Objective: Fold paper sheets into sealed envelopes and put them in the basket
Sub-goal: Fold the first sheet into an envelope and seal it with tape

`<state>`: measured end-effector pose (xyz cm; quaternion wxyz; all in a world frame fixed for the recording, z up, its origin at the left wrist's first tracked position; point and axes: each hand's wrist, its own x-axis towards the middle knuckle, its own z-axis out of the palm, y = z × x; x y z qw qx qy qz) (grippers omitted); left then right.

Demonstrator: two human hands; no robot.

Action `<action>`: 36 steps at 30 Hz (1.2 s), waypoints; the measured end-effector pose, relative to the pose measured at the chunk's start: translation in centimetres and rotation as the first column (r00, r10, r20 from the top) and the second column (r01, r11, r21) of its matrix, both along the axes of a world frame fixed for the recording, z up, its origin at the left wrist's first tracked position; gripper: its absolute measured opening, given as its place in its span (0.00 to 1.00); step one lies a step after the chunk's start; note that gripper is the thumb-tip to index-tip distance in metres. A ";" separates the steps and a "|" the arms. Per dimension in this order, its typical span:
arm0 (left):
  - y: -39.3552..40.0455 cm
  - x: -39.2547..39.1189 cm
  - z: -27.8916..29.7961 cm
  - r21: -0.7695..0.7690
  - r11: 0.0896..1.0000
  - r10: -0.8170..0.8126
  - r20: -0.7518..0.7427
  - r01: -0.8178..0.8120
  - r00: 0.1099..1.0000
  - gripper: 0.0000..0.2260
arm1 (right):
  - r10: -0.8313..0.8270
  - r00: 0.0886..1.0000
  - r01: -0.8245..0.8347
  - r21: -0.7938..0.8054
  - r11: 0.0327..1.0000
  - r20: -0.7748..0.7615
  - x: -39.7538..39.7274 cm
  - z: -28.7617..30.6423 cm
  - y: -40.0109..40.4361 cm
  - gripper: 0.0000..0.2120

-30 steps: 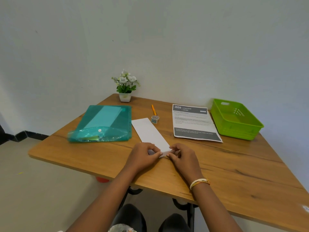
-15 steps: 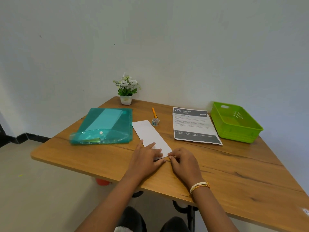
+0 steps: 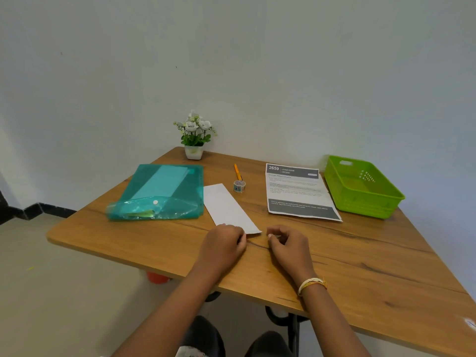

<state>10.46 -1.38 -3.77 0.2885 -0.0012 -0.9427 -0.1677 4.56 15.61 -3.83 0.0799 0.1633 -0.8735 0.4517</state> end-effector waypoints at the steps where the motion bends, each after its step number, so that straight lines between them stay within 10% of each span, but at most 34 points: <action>1: -0.1 0.2 0.1 0.052 0.999 -0.008 -0.063 0.011 0.998 0.07 | 0.000 1.000 0.000 -0.019 1.000 0.004 0.0 0.0 0.1 0.10; 5: -0.4 1.1 1.2 0.441 0.897 0.205 -0.356 -0.030 0.912 0.01 | 0.017 1.000 -0.017 0.006 1.000 0.006 0.2 0.1 0.1 0.08; 10: -2.0 1.8 2.2 0.863 0.503 0.580 -0.377 0.046 0.722 0.01 | 0.023 1.000 -0.023 0.024 0.999 0.003 0.2 0.0 0.0 0.07; 15: -4.4 1.5 2.5 0.983 -0.018 0.424 -0.155 0.180 0.892 0.07 | 0.027 0.998 -0.018 -0.155 0.988 0.052 0.3 0.4 -0.1 0.14; 19: -5.1 1.7 1.8 0.992 -0.118 0.230 -0.006 0.034 0.973 0.10 | 0.047 0.954 0.105 -0.477 0.872 0.296 -0.3 1.5 0.0 0.25; 24: -4.7 1.1 1.6 0.989 0.099 0.096 0.098 -0.107 0.991 0.09 | -0.171 0.894 0.373 -0.475 0.797 0.414 -1.8 2.0 1.2 0.22; 27: -3.8 1.0 0.7 0.781 0.594 0.157 0.123 -0.193 0.980 0.15 | -0.336 0.916 0.389 -0.272 0.880 0.221 -1.7 1.4 2.6 0.21; 30: -3.3 0.5 -0.6 0.209 0.949 0.182 0.247 -0.236 0.952 0.27 | -0.399 0.917 0.398 0.100 0.912 -0.014 -1.4 0.9 3.6 0.21; 33: -2.6 -0.1 -0.8 -0.173 0.976 0.186 0.321 -0.135 0.929 0.27 | -0.415 0.893 0.442 0.509 0.738 -0.175 -0.8 0.6 3.1 0.18; 36: -2.5 -0.6 -0.8 -0.239 0.971 0.067 0.366 0.024 0.928 0.27 | -0.246 0.934 0.351 0.553 0.755 -0.257 -0.1 0.7 1.6 0.22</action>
